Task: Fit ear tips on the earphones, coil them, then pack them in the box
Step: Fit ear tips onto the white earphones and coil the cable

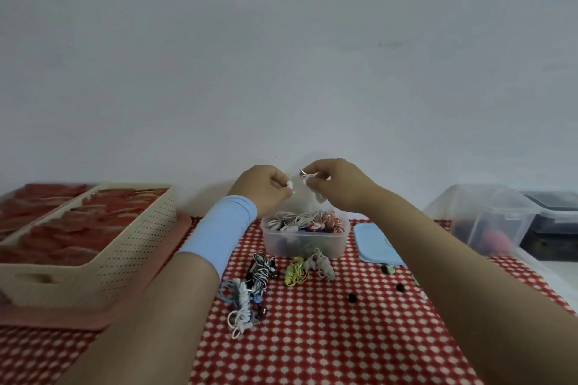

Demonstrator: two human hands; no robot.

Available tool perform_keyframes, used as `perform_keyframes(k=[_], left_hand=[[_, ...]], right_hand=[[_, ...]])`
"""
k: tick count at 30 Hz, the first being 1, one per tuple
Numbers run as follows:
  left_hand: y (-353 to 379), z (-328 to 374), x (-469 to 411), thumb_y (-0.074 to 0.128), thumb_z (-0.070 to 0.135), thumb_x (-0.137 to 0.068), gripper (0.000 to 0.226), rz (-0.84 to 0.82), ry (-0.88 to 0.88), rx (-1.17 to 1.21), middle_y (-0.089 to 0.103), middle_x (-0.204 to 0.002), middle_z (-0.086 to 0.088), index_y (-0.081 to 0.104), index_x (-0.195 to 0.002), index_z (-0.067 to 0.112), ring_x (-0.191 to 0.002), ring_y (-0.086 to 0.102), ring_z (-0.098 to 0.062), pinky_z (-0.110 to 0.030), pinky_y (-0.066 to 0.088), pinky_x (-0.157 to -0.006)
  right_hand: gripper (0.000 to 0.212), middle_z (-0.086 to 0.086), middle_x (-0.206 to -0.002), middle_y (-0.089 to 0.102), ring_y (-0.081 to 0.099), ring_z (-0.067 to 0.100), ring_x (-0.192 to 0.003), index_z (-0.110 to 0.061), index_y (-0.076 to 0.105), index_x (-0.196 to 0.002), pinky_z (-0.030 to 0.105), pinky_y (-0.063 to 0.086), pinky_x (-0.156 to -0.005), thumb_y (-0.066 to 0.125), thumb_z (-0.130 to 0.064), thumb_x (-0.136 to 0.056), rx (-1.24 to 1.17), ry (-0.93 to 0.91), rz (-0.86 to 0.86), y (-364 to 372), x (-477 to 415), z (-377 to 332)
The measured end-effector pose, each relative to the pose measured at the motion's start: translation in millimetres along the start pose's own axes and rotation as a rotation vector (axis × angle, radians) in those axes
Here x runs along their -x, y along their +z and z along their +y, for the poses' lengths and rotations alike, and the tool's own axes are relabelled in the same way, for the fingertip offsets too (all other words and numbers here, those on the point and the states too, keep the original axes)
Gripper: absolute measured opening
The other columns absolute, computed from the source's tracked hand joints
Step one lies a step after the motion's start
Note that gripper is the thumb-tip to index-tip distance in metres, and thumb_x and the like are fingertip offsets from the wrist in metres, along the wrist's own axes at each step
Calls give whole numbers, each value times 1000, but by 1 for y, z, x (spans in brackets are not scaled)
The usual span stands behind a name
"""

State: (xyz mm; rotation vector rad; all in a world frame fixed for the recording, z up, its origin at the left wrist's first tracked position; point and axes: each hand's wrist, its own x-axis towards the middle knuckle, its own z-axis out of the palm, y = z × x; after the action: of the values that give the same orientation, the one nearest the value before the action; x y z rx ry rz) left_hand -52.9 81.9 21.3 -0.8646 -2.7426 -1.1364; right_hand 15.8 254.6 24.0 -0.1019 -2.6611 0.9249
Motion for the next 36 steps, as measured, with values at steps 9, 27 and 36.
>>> perform_keyframes(k=[9,27,36], left_hand=[[11,-41,0,64,23,-91,34,-114,10,-234,59,-130,0,63,-125,19,-116,56,-17,-27,43,-96],[20,-14,55,57,18,-92,15,-187,204,-154,65,-90,11,66,-97,28,-83,61,-9,-24,50,-77],[32,-7,66,58,20,-94,20,-234,193,-164,65,-100,12,69,-110,26,-87,60,-4,-18,46,-80]], right_hand=[[33,3,-127,67,62,19,-110,-18,64,-134,26,45,-95,55,-14,-102,274,-48,-55,46,-6,18],[25,7,-68,66,57,20,-57,-6,62,-66,35,51,-54,59,-20,-87,452,130,-192,11,59,-18],[40,-4,-67,52,54,16,-67,-16,61,-73,28,44,-61,71,-52,-87,528,270,-274,44,79,6]])
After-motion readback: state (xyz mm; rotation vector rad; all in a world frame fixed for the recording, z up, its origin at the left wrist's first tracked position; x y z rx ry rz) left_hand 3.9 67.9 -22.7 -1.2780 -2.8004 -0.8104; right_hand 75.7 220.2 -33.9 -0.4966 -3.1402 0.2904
